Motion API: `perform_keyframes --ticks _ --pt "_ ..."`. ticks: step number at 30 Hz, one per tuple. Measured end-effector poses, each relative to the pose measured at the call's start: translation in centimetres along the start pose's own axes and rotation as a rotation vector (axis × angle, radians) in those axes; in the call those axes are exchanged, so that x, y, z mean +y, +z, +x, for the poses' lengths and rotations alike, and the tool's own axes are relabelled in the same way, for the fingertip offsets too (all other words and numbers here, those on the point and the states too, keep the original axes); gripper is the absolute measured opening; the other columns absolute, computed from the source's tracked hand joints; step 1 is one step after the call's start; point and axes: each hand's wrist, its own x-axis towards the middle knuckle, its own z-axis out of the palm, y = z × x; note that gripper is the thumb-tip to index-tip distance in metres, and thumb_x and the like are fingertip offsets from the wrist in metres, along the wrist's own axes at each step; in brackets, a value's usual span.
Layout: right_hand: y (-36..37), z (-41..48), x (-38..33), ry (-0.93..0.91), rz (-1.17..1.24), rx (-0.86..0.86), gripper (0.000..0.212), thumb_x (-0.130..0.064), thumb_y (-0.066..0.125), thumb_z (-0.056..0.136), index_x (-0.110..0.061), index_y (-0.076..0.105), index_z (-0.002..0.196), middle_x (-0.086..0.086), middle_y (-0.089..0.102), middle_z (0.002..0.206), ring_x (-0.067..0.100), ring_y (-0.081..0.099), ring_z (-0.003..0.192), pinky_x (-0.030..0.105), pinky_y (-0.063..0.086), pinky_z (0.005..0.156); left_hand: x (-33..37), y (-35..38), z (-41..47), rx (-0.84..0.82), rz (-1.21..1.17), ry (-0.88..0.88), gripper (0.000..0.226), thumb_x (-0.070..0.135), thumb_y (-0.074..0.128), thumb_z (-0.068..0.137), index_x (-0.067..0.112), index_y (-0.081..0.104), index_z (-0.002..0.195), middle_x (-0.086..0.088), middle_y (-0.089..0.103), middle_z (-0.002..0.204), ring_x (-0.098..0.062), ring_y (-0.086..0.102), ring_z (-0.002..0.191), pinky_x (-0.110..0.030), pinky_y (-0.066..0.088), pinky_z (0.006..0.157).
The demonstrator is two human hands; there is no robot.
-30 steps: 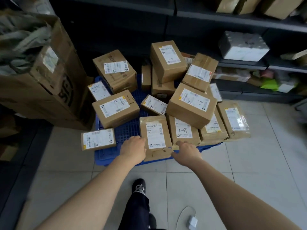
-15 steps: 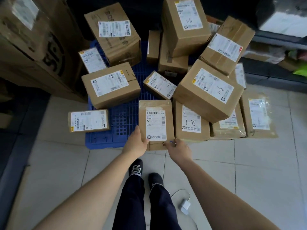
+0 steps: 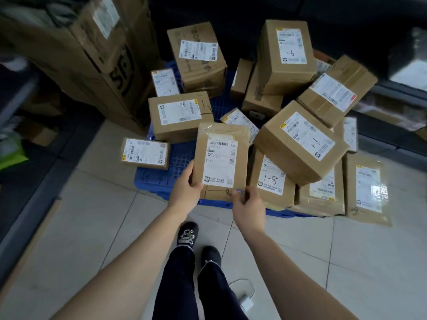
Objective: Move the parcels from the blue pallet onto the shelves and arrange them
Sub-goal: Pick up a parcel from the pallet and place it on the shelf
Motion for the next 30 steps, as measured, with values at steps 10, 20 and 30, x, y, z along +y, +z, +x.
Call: perform_keyframes --ticks 10,20,30 --pt "0.6 -3.5 -6.2 -0.412 -0.004 -0.119 0.045 -0.035 0.053 0.095 -0.03 0.046 0.139 -0.006 0.067 0.103 0.012 0.061 0.09 0.032 0.052 0.078 2.0 -6.3 -6.4 0.287 -0.233 0.132 0.065 0.007 0.054 0.095 0.043 0.032 0.144 0.016 0.049 0.131 -0.002 0.046 0.118 -0.019 0.04 0.091" --pt "7.5 -12.1 -12.9 -0.698 -0.036 -0.347 0.049 -0.04 0.052 0.093 -0.032 0.045 0.14 -0.009 0.061 0.123 0.01 0.057 0.112 0.041 0.05 0.095 -0.3 -16.8 -16.0 0.666 -0.39 0.165 0.063 0.002 0.054 0.094 0.043 0.036 0.139 0.025 0.055 0.113 0.008 0.051 0.102 -0.002 0.039 0.071" --pt "16.7 -25.8 -17.5 -0.952 -0.076 -0.628 0.039 -0.035 0.056 0.093 -0.037 0.052 0.132 -0.014 0.064 0.115 0.004 0.058 0.108 0.038 0.051 0.093 -8.1 -28.1 -27.1 1.028 -0.561 0.122 0.05 0.003 0.059 0.09 0.02 0.047 0.135 0.008 0.058 0.124 -0.009 0.056 0.113 -0.02 0.043 0.091"
